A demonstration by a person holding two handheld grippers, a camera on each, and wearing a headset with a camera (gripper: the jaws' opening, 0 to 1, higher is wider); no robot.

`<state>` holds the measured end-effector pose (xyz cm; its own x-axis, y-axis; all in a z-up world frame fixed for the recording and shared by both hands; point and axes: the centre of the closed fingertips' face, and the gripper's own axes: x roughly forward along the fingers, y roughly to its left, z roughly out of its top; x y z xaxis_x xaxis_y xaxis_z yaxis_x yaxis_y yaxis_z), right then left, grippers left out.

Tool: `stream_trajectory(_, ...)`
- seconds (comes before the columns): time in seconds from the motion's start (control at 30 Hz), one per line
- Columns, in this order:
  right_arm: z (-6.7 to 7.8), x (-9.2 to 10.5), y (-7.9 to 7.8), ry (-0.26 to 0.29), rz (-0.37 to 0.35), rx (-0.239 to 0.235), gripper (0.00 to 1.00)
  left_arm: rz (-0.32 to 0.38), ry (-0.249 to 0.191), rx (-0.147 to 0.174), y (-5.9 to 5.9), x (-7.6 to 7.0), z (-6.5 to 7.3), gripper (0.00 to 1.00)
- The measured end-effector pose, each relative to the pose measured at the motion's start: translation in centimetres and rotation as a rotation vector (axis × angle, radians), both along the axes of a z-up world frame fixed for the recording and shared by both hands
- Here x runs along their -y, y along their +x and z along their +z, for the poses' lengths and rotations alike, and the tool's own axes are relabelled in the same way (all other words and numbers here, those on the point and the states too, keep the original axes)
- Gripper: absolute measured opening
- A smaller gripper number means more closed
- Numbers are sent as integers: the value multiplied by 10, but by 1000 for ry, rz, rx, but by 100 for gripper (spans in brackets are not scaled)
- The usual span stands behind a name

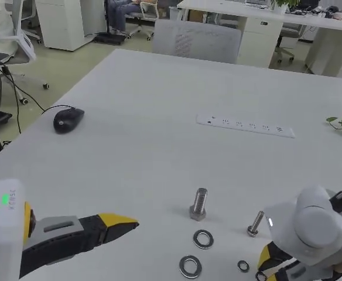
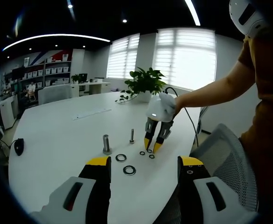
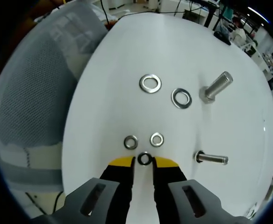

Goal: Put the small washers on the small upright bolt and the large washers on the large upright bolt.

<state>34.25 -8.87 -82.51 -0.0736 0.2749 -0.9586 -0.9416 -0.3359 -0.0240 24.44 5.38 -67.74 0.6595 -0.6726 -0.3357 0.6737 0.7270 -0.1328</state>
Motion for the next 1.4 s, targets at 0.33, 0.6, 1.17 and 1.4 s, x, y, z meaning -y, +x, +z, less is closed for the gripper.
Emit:
stream_trajectory(0.33, 0, 0, 2, -10, 0, 13, 13, 0, 4, -2, -1, 1, 0, 56)
stream_trajectory(0.6, 0, -1, 3, 4, -25, 3, 12, -3, 7, -2, -1, 3, 1, 56)
stream_trajectory(1.17, 48, 4, 41, 50, -92, 73, 12, -16, 10, -8, 3, 7, 1, 56)
stream_trajectory(1.4, 63, 2, 56, 64, -99, 102, 12, -25, 13, -14, 6, 8, -1, 56)
